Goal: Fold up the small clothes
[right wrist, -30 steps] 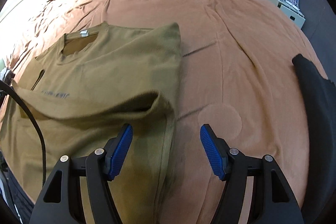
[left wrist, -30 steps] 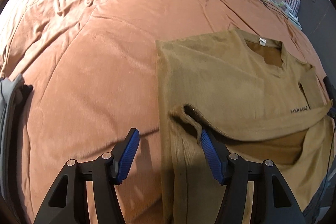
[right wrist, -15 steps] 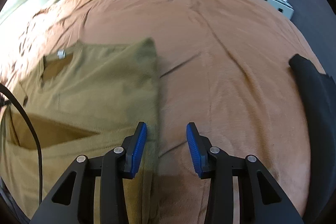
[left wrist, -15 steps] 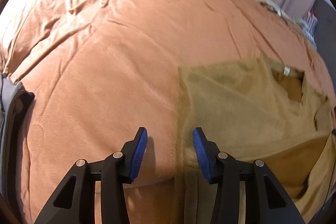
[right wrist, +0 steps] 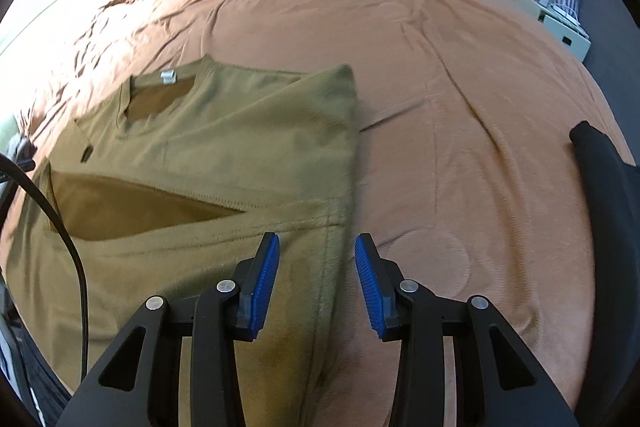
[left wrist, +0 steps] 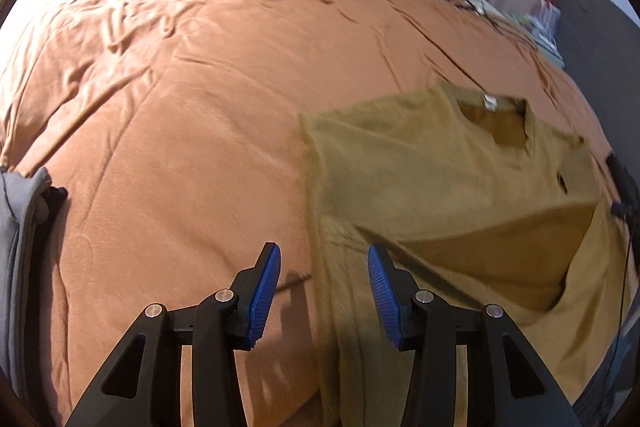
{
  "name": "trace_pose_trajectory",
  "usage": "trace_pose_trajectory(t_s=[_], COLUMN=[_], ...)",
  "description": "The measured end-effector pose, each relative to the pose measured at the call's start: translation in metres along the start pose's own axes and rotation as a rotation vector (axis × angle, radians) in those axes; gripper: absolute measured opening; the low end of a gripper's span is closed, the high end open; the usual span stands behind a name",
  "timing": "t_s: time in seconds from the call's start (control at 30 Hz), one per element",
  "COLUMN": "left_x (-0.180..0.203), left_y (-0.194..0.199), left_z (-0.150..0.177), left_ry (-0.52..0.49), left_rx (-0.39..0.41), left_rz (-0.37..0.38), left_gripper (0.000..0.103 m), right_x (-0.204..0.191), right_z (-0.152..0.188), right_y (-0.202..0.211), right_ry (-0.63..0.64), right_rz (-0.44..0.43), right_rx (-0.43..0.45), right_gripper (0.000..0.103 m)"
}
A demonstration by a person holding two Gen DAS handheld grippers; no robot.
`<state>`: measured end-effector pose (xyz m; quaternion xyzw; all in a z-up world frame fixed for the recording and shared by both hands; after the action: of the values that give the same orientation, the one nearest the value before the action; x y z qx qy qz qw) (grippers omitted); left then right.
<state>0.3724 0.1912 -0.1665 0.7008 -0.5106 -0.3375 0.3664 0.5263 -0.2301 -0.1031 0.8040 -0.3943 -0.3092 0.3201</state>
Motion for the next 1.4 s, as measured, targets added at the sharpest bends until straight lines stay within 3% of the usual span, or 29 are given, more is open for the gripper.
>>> trace_pose_trajectory(t_s=[0.2, 0.57, 0.77, 1.1, 1.2, 1.3, 1.4], left_x=[0.016, 0.027, 0.025, 0.026, 0.025, 0.025, 0.025], left_y=[-0.009, -0.007, 0.001, -0.018, -0.020, -0.022, -0.023], left_z=[0.005, 0.002, 0.001, 0.010, 0.010, 0.009, 0.008], left_ry=[-0.041, -0.133, -0.154, -0.167, -0.157, -0.143, -0.138], left_rx=[0.000, 0.079, 0.106, 0.050, 0.051, 0.042, 0.040], left_rz=[-0.003, -0.083, -0.086, -0.073, -0.068, -0.048, -0.043], left_gripper=[0.044, 0.042, 0.041, 0.041, 0.033, 0.013, 0.008], right_x=[-0.004, -0.014, -0.018, -0.013, -0.012, -0.010, -0.008], right_z=[-0.008, -0.004, -0.004, -0.003, -0.002, -0.001, 0.000], right_y=[-0.010, -0.011, -0.010, -0.008, -0.007, -0.008, -0.008], right_ry=[0.022, 0.066, 0.084, 0.076, 0.076, 0.077, 0.076], right_rz=[0.021, 0.072, 0.073, 0.067, 0.069, 0.062, 0.064], right_rx=[-0.020, -0.001, 0.005, 0.006, 0.001, -0.002, -0.003], right_gripper=[0.037, 0.037, 0.037, 0.037, 0.037, 0.025, 0.015])
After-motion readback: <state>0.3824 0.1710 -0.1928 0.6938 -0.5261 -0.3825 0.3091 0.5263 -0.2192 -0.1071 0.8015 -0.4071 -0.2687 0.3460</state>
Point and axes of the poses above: each gripper's, at about its wrist camera, not at the fingertips, and y roughly against the way its jaws point, x to its right, z to its underside, the point moved 6 cm from there along -y, roughly the way its jaws point, and after that the axes turned 14 degrees about -z, right-handed, at the moved point
